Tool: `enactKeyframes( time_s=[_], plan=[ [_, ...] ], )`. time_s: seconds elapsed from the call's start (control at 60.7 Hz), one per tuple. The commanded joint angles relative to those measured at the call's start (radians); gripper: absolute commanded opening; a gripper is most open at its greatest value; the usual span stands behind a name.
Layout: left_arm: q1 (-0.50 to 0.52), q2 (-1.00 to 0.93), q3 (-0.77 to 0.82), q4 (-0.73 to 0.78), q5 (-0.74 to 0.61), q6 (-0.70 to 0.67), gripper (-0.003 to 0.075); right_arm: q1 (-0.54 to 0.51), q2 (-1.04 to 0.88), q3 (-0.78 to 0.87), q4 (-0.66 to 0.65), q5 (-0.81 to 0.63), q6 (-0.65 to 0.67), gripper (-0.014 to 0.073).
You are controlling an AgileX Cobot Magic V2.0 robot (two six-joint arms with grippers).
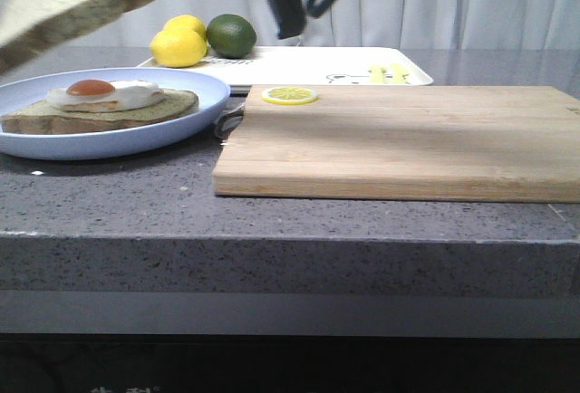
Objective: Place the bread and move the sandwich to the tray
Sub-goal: 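Carry the bread slice with the right gripper over the egg on the plate, then lower the bread onto the egg, open the right gripper and withdraw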
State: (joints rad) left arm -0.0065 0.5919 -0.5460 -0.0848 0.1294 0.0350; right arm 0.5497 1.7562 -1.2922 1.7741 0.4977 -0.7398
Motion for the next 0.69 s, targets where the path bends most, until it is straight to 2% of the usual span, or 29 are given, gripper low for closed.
enactKeyframes(
  time_s=[0.0, 0.181, 0.445, 0.511, 0.676],
  plan=[
    [0.002, 0.006, -0.036, 0.0, -0.089, -0.002, 0.0693, 0.021, -0.008, -0.09, 0.093, -0.064, 0.02, -0.0105],
    [0.002, 0.006, -0.036, 0.0, -0.089, -0.002, 0.0693, 0.022, 0.068, -0.154, 0.093, -0.14, 0.042, -0.0105],
    [0.002, 0.006, -0.036, 0.0, -0.089, -0.002, 0.0693, 0.022, 0.135, -0.155, 0.092, -0.089, 0.044, -0.0086],
    [0.002, 0.006, -0.036, 0.0, -0.089, -0.002, 0.0693, 0.022, 0.142, -0.155, 0.092, -0.078, 0.044, -0.0048],
    [0.002, 0.006, -0.036, 0.0, -0.089, -0.002, 0.0693, 0.02, 0.14, -0.155, 0.092, -0.069, 0.044, 0.0134]
  ],
)
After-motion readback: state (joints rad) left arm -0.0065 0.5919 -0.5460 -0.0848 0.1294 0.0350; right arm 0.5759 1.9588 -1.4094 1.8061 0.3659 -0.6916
